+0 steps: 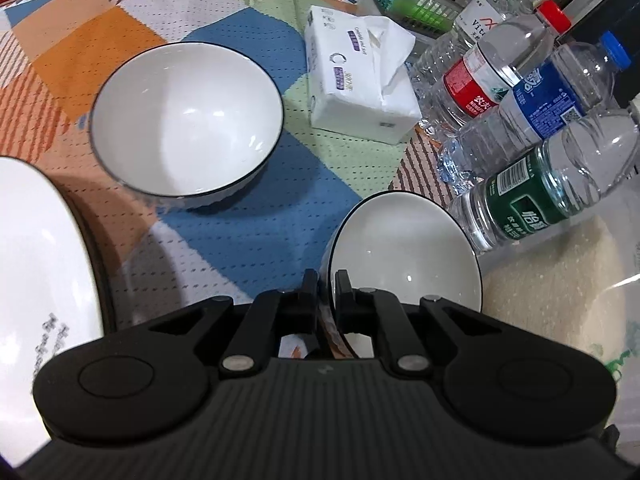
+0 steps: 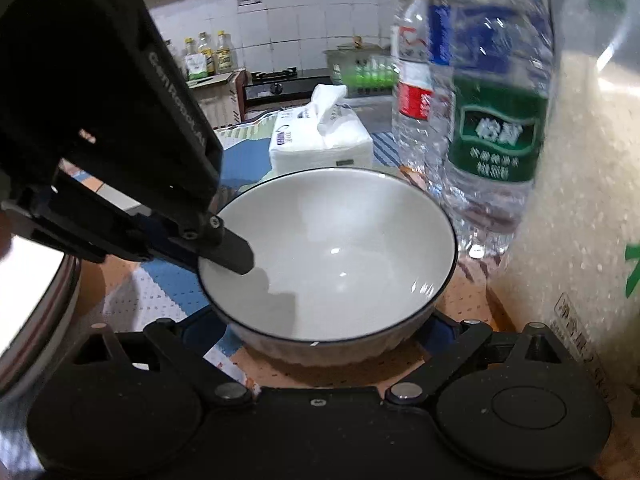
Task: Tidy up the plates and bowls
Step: 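Lift the second white bowl and carry it over the first bowl, then lower the second bowl into the first bowl and open both grippers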
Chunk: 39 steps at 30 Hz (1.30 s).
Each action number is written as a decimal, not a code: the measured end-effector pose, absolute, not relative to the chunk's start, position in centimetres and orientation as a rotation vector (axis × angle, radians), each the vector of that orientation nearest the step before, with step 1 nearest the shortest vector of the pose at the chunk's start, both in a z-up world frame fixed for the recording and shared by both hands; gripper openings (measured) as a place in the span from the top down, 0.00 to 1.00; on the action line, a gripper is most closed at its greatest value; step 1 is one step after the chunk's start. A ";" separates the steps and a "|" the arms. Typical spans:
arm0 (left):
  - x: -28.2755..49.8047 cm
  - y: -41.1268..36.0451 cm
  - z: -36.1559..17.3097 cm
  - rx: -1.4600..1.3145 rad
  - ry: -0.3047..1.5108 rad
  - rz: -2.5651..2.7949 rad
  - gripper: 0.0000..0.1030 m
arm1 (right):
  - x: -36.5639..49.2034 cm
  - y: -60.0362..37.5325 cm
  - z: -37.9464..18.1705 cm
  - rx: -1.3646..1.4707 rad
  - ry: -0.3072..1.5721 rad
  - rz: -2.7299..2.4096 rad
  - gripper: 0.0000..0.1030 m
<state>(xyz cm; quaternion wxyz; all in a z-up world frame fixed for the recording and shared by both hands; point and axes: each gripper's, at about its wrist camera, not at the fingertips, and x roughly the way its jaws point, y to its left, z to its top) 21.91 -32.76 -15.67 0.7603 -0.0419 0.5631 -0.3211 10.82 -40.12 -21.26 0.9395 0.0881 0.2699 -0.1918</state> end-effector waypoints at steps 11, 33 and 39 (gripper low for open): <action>19.8 -26.8 -10.8 -0.075 1.199 -0.697 0.92 | 8.9 -37.2 -18.3 -0.066 0.459 -0.216 0.02; 12.5 -12.1 -5.8 0.000 1.260 -0.564 0.92 | 1.6 -28.0 -12.3 -0.098 0.484 0.257 0.01; 11.5 -10.1 -8.5 0.007 1.332 -0.517 0.92 | 0.3 -26.1 -13.6 -0.105 0.542 0.343 0.01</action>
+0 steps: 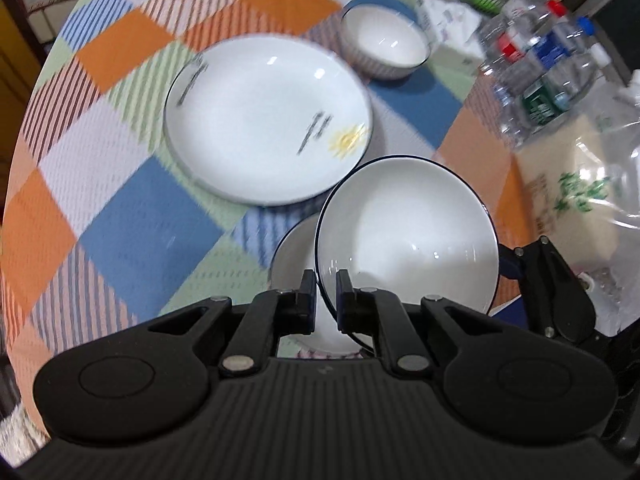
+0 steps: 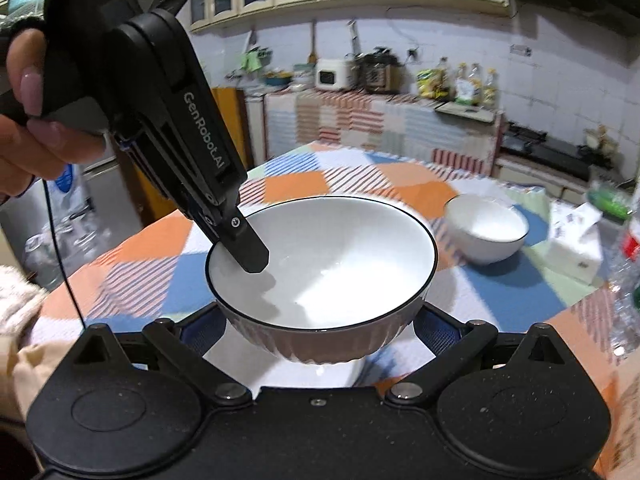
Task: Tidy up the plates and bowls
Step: 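Lower the second bowl into the first bowl and open both grippers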
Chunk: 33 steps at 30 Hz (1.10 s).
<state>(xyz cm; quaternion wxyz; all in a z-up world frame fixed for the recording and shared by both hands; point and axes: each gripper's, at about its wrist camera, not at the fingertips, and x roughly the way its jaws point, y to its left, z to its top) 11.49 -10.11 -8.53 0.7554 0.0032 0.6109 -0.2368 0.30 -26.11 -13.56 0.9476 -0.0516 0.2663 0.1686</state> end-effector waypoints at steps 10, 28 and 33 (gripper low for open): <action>11.0 -9.4 -12.0 0.027 1.415 -0.473 0.92 | 0.2 -24.4 -15.8 -0.123 0.638 0.396 0.01; 10.5 -10.9 -13.3 0.167 1.387 -0.423 0.91 | 1.0 -23.1 -16.6 -0.200 0.707 0.369 0.01; 10.4 -11.2 -13.7 0.182 1.385 -0.420 0.91 | 1.1 -23.0 -16.8 -0.212 0.712 0.353 0.00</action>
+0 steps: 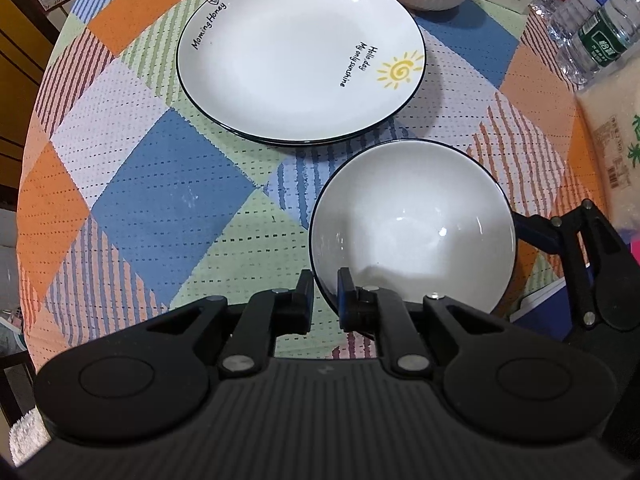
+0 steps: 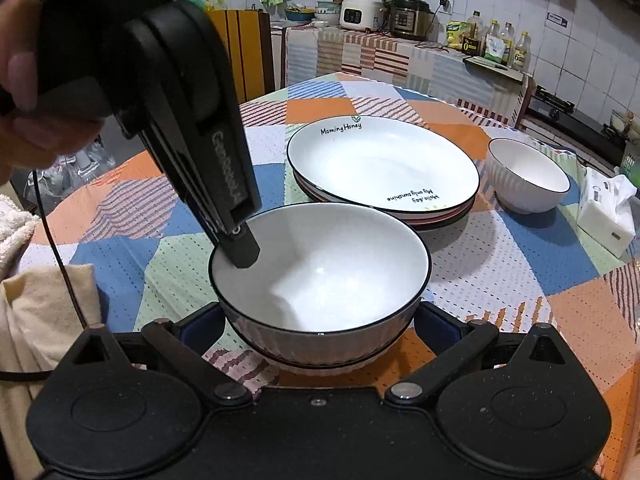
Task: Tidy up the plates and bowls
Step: 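Lower the second bowl into the first bowl and open both grippers, then move both grippers to the white bowl by the tissue box and close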
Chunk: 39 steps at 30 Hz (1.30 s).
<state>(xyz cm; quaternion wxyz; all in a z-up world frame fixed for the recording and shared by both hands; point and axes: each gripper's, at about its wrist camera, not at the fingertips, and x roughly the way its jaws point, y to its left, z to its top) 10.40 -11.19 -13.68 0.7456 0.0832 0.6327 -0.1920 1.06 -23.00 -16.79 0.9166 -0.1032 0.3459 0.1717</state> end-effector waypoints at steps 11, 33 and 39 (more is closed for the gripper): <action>10.9 -10.3 -10.1 0.155 1.316 -0.482 0.78 | -0.8 -25.9 -13.6 -0.197 0.611 0.393 0.01; 17.8 -14.2 -4.8 0.144 1.001 -0.591 0.56 | 7.4 -34.9 -6.3 -0.037 0.491 0.265 0.04; 22.3 -16.4 -6.9 0.161 0.952 -0.594 0.55 | 12.7 -37.4 -6.1 0.127 0.570 0.204 0.14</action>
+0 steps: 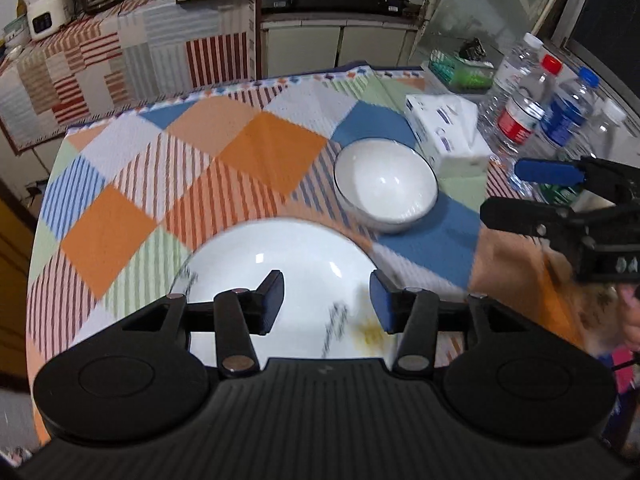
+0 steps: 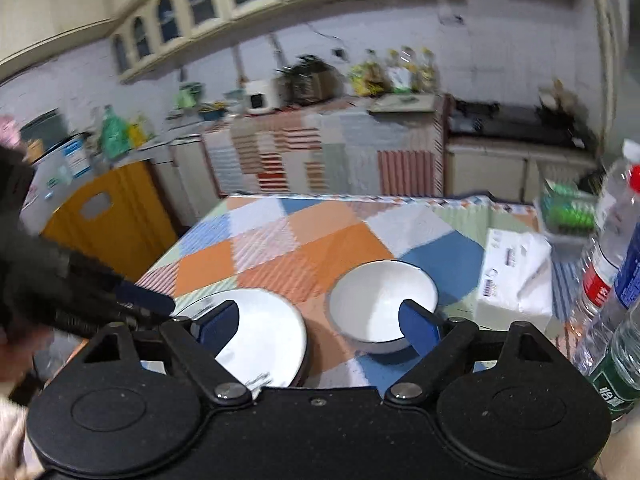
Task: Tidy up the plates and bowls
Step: 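Move both grippers to the white bowl by the tissue box and close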
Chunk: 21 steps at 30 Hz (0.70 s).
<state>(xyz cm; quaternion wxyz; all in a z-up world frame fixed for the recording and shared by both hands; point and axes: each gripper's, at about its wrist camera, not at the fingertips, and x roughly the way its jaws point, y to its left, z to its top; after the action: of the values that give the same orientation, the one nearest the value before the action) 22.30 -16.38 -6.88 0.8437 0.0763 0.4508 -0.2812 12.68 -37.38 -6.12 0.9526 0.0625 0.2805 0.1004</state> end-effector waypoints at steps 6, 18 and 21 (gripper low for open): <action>26.2 -18.3 -9.6 0.072 0.950 -0.584 0.55 | 17.8 -40.0 -8.6 0.281 0.693 0.063 0.26; 30.2 -21.8 -13.5 -0.040 0.959 -0.552 0.55 | 23.8 -42.9 -15.5 0.531 0.816 -0.092 0.48; 30.5 -22.4 -14.1 -0.046 0.962 -0.555 0.55 | 24.2 -42.6 -16.3 0.522 0.821 -0.105 0.54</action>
<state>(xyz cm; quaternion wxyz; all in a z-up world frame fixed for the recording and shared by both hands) 30.55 -22.40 -14.05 0.8496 -0.0219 0.4565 -0.2633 24.20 -42.58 -16.31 0.8826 0.2508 0.3943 -0.0506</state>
